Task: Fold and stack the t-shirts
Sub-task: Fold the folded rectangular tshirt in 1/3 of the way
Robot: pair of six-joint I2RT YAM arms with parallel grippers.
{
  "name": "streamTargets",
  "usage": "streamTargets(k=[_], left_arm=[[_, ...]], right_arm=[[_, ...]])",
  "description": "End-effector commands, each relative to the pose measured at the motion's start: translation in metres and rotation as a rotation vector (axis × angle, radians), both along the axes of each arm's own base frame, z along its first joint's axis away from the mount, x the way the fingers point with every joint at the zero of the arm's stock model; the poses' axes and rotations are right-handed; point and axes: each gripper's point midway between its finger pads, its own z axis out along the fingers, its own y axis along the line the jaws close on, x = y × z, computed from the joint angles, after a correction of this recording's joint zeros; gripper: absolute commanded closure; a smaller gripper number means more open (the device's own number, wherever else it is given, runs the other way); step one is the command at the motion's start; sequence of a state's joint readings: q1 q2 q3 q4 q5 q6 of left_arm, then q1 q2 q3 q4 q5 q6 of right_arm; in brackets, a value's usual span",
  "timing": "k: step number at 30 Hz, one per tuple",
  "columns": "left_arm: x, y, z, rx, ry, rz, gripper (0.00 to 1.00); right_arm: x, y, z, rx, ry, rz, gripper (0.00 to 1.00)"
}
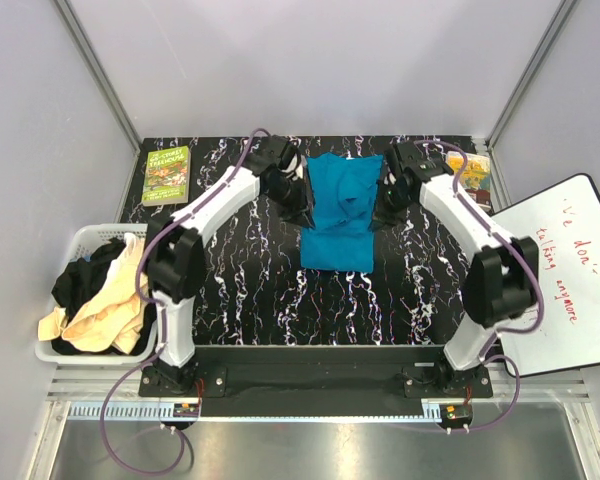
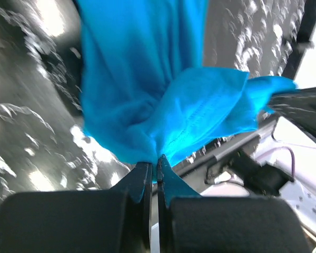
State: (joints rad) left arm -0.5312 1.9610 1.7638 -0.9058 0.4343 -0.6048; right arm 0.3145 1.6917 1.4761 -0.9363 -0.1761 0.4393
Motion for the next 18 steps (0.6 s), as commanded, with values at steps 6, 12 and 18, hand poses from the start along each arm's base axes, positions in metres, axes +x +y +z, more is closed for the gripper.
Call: streamTargets(k=[6, 12, 18], left_arm=[[0.078, -0.011, 0.004, -0.07, -0.107, -0.03, 1.0], [0.111, -0.019, -0.002, -0.14, -0.111, -0.025, 0.83], [0.118, -0.001, -0.008, -0.151, -0.099, -0.011, 0.01]], right_arm=[[0.103, -0.024, 0.001, -0.136, -0.166, -0.044, 1.0], [0.133, -0.027, -0.026, -0.16, -0.146, -0.061, 1.0], [0.152, -0.033, -0.052, -0.188, -0.125, -0.11, 0.96]])
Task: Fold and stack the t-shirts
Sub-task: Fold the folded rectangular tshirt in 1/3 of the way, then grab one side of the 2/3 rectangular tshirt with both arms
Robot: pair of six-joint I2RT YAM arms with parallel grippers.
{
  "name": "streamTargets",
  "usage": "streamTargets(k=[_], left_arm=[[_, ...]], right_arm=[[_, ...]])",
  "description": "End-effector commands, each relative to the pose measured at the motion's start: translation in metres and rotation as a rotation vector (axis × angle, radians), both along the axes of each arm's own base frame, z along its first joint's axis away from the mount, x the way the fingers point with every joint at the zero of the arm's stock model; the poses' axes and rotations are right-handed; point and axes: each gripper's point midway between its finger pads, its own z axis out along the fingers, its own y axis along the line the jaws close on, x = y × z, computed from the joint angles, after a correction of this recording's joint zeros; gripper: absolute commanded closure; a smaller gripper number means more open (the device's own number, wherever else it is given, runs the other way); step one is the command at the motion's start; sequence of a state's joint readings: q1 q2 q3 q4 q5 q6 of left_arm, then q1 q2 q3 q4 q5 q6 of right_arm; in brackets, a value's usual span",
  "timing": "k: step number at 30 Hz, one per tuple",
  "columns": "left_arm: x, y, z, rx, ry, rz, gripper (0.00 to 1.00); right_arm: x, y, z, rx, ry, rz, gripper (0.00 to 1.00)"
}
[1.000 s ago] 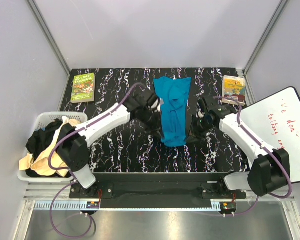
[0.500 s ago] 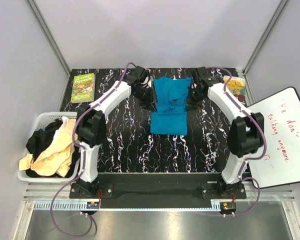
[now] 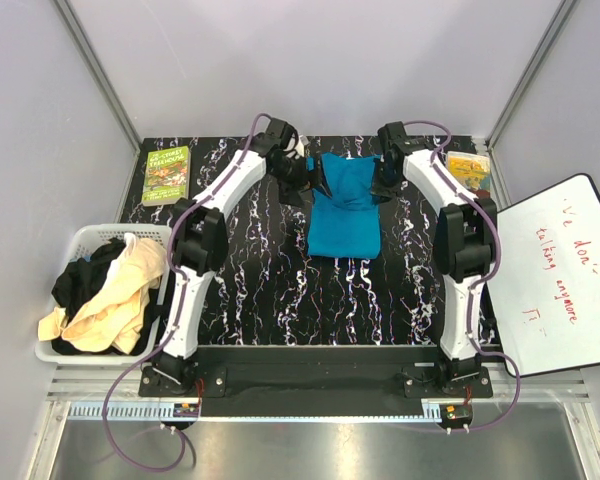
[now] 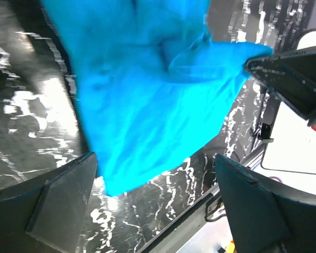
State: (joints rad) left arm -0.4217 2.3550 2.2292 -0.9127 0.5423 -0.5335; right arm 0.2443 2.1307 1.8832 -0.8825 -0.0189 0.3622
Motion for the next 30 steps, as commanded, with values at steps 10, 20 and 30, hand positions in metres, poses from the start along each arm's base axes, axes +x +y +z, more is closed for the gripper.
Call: streamTargets(k=[10, 20, 30], left_arm=[[-0.049, 0.035, -0.008, 0.007, 0.055, -0.039, 0.01], [-0.086, 0.008, -0.042, -0.075, 0.113, -0.05, 0.34], [-0.079, -0.002, -0.053, -0.068, 0.099, -0.032, 0.79]], right_arm=[[0.03, -0.014, 0.044, -0.008, -0.21, -0.121, 0.31], [-0.038, -0.014, 0.018, 0.056, -0.091, -0.12, 0.2], [-0.09, 0.017, -0.041, 0.233, 0.177, -0.103, 0.29]])
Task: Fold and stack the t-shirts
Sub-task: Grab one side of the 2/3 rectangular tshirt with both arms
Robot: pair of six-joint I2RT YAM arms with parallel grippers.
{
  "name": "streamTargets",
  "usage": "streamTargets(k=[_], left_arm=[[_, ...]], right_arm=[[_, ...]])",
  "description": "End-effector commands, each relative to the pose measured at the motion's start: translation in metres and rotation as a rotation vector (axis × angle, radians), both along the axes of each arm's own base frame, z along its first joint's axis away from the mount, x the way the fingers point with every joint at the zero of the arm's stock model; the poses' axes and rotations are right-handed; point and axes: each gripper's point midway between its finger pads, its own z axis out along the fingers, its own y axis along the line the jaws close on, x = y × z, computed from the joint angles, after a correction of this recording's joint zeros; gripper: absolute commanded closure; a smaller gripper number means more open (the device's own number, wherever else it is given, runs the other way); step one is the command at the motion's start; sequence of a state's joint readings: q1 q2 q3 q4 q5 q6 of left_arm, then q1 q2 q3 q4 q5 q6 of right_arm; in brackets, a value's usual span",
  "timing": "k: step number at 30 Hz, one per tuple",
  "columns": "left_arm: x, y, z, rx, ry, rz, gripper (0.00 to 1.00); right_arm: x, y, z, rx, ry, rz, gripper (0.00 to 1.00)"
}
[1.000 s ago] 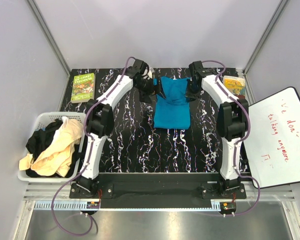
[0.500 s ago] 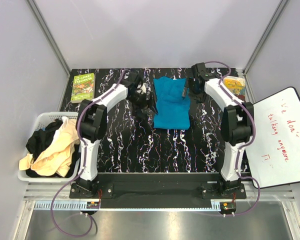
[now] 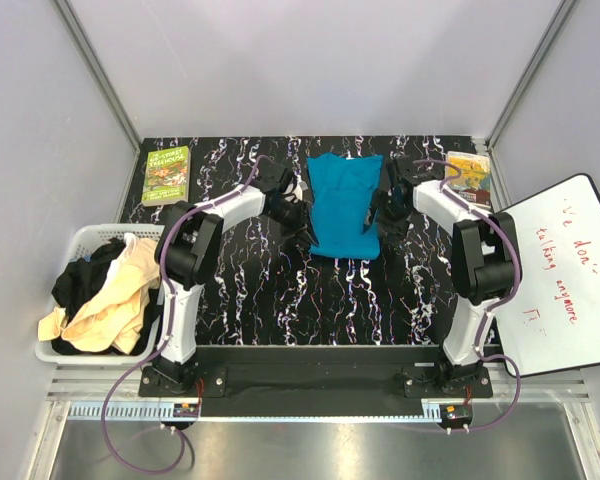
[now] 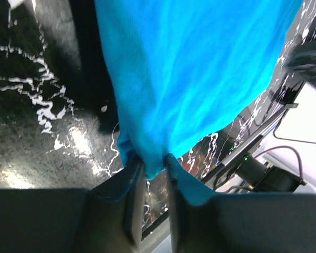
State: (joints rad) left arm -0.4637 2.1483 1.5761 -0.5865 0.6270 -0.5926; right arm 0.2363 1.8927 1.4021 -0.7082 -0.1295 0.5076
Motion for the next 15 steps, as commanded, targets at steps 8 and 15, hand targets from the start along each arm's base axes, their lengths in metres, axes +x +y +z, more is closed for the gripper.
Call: streamTargets(k=[8, 15], left_arm=[[0.011, -0.004, 0.017, -0.028, -0.077, 0.025, 1.0], [-0.003, -0.001, 0.036, -0.041, -0.099, 0.019, 1.0]], right_arm=[[-0.007, 0.032, -0.017, 0.177, 0.092, 0.047, 0.81], [-0.013, 0.034, 0.015, 0.209, 0.033, 0.059, 0.99]])
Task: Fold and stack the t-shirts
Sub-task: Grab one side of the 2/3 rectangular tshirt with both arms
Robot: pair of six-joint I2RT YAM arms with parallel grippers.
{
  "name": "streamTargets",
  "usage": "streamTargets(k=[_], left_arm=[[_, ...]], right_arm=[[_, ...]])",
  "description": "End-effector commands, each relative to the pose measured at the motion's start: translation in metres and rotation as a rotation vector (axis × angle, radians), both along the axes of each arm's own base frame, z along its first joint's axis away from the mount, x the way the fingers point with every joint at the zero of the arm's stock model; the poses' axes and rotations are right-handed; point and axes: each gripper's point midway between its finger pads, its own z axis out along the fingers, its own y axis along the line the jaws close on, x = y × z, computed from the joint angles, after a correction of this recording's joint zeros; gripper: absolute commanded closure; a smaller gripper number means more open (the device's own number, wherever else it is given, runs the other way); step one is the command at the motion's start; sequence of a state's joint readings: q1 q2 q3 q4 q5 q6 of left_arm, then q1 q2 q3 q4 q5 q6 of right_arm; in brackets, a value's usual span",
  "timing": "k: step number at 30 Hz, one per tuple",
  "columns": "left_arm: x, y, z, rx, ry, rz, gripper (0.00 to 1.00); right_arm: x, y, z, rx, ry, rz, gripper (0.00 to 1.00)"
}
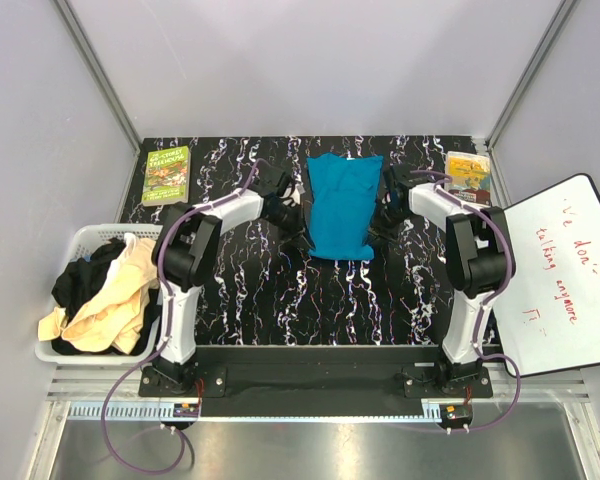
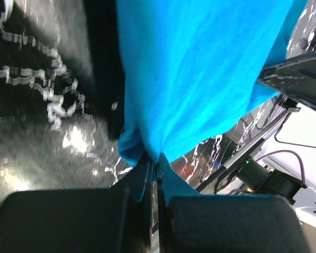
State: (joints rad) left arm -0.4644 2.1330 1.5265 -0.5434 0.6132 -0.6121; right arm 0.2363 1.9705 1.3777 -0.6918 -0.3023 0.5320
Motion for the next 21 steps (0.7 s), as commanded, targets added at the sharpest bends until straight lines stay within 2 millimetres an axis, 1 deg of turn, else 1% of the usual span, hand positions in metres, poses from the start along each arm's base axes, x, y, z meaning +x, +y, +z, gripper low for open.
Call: streamTargets(k=[1, 4, 6, 9, 10, 13, 15, 19, 20, 21], left_arm=[[-0.004, -0.002, 0.051, -0.052, -0.114, -0.004, 1.0], [-0.017, -0.001, 0.061, -0.057, -0.12, -0.018, 1.0], [-0.027, -0.004, 0.061, -0.062, -0.106, -0.04, 1.0], [-0.046, -0.006, 0.048, -0.042, -0.06, -0.078, 1.0], [-0.054, -0.005, 0.039, -0.026, -0.033, -0.086, 1.0], [-0.077, -0.007, 0.025, -0.005, 0.024, -0.12, 1.0], [-0.091, -0.01, 0.02, 0.01, 0.045, -0.148, 1.0], [-0.118, -0.005, 0.01, 0.05, 0.097, -0.175, 1.0], [-0.122, -0.004, 0.01, 0.056, 0.104, -0.178, 1.0], [-0.125, -0.003, 0.009, 0.062, 0.108, -0.18, 1.0]], right_arm=[[0.002, 0.009, 0.044, 0.075, -0.096, 0.021, 0.99], [-0.01, 0.007, 0.048, 0.078, -0.083, 0.033, 0.99], [-0.018, 0.005, 0.044, 0.074, -0.063, 0.043, 0.98], [-0.032, 0.003, 0.03, 0.072, -0.007, 0.062, 0.98], [-0.036, 0.004, 0.027, 0.076, 0.01, 0.071, 0.98], [-0.048, 0.003, 0.015, 0.076, 0.067, 0.086, 0.99], [-0.057, 0.003, 0.01, 0.08, 0.099, 0.096, 0.99], [-0.076, 0.003, 0.004, 0.1, 0.159, 0.11, 0.98], [-0.085, 0.001, -0.001, 0.097, 0.186, 0.113, 0.98], [-0.088, 0.0, -0.001, 0.099, 0.192, 0.112, 0.98]])
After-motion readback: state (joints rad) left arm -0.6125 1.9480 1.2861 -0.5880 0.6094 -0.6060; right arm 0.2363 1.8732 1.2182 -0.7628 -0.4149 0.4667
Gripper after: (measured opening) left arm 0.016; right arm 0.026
